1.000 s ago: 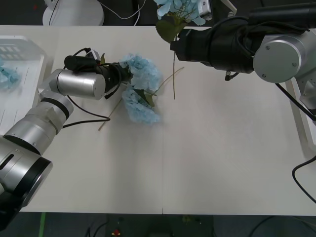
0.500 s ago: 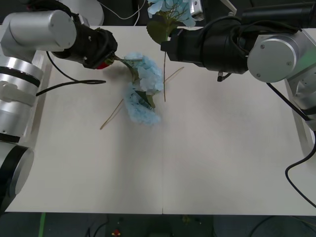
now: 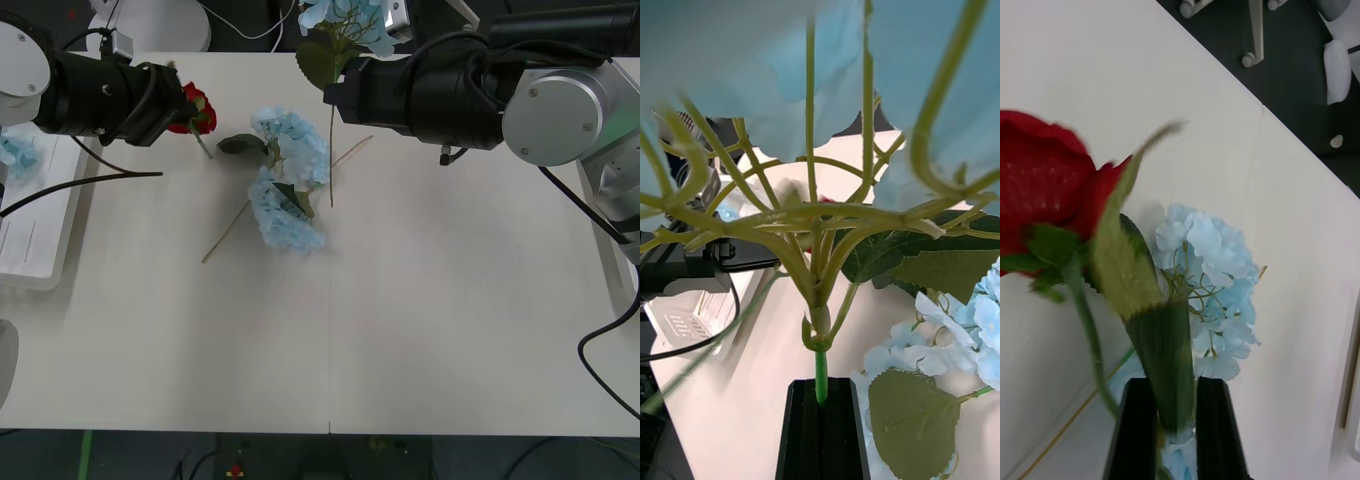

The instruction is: Put the red flowers into the right box and the blue flowers into the left box

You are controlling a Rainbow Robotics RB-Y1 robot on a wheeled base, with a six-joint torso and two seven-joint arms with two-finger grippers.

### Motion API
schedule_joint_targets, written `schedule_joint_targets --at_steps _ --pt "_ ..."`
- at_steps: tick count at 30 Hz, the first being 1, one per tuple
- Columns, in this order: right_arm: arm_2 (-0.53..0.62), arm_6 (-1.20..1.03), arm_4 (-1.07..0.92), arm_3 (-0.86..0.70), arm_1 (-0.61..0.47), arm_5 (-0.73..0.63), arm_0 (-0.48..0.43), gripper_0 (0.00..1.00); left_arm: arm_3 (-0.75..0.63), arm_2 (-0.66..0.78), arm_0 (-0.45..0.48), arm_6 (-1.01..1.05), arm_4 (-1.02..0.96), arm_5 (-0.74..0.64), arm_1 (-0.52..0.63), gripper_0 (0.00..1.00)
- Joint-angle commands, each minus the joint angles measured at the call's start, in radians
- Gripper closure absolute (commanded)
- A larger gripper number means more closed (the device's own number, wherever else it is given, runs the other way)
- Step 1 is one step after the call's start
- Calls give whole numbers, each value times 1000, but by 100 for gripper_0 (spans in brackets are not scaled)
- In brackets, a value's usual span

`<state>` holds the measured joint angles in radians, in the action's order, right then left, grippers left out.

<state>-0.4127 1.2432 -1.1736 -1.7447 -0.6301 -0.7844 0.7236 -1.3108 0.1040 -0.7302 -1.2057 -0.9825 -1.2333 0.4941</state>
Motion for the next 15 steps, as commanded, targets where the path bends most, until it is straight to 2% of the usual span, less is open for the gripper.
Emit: schedule_joint_targets --at_steps 1,3,5,6,12,15 --pt "-23 35 -29 -33 -45 10 46 100 -41 17 5 -52 -15 -9 40 30" --pt "-44 33 -38 -26 -73 10 46 100 -39 17 5 -52 -16 -11 40 14" --pt "-72 33 -47 -10 -106 10 43 100 -39 17 5 -54 -16 -12 40 2" --pt "-86 38 -57 2 -122 10 40 100 -39 17 5 -54 -16 -12 40 0" --pt "-120 44 -64 44 -137 14 2 100 -39 17 5 -58 -48 -52 40 0" --pt "-120 48 -55 56 -138 14 -24 100 -39 32 5 -183 -59 -120 41 0"
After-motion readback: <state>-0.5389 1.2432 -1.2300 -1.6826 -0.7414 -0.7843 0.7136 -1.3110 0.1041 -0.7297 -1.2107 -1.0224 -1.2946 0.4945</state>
